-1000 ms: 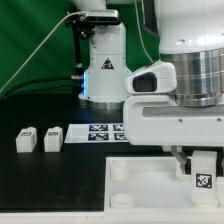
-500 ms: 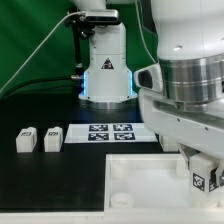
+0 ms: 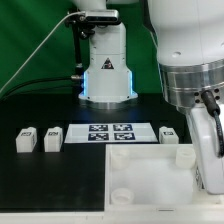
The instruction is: Assemble one leg
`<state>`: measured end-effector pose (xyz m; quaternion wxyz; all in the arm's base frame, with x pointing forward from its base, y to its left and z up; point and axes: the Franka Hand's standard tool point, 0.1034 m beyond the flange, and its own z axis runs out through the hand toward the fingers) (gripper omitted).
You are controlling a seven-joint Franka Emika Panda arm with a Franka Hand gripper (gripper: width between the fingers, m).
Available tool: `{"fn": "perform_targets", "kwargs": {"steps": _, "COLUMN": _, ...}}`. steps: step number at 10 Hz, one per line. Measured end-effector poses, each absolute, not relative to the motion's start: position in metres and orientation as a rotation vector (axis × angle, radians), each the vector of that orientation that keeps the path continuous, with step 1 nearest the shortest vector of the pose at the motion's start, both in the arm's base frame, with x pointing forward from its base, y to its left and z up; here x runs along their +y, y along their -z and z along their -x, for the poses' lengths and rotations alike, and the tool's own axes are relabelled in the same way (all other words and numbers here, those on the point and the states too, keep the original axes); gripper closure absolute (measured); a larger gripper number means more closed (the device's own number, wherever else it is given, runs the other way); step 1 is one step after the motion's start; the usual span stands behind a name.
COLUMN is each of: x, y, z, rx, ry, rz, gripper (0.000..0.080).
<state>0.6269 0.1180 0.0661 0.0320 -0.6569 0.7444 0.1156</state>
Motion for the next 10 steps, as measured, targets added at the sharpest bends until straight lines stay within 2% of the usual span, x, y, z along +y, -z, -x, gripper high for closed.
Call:
{"fn": "perform_targets", "kwargs": {"steps": 1, "x": 0.118, "y": -0.064, "z": -0.623, "rx": 2.188, "ry": -0.347, "rz": 2.139, "gripper": 0.0248}}
{"fn": "perform_targets", "kwargs": {"steps": 2, "x": 0.119, "y": -0.059, "z": -0.614, "rx": 2.047, "ry": -0.344, "rz": 2.291, "gripper": 0.0248}}
{"fn": "perform_targets", "kwargs": {"steps": 3, "x": 0.122, "y": -0.056, "z": -0.607, "rx": 1.994, "ry": -0.351, "rz": 2.341, "gripper": 0.017}}
{"fn": "perform_targets", "kwargs": {"steps": 5, "x": 0.125, "y": -0.059, "z": -0.598, "rx": 1.76, "ry": -0.352, "rz": 2.505, "gripper": 0.0156}}
{"fn": "perform_targets", "kwargs": {"steps": 8, "x": 0.123, "y": -0.06, "z": -0.6, "rx": 1.265, "ry": -0.308, "rz": 2.757, "gripper": 0.015}}
{"fn": "perform_targets", "kwargs": {"steps": 10, "x": 0.126, "y": -0.079, "z": -0.614, "rx": 0.752, "ry": -0.106, "rz": 2.914, "gripper": 0.015}}
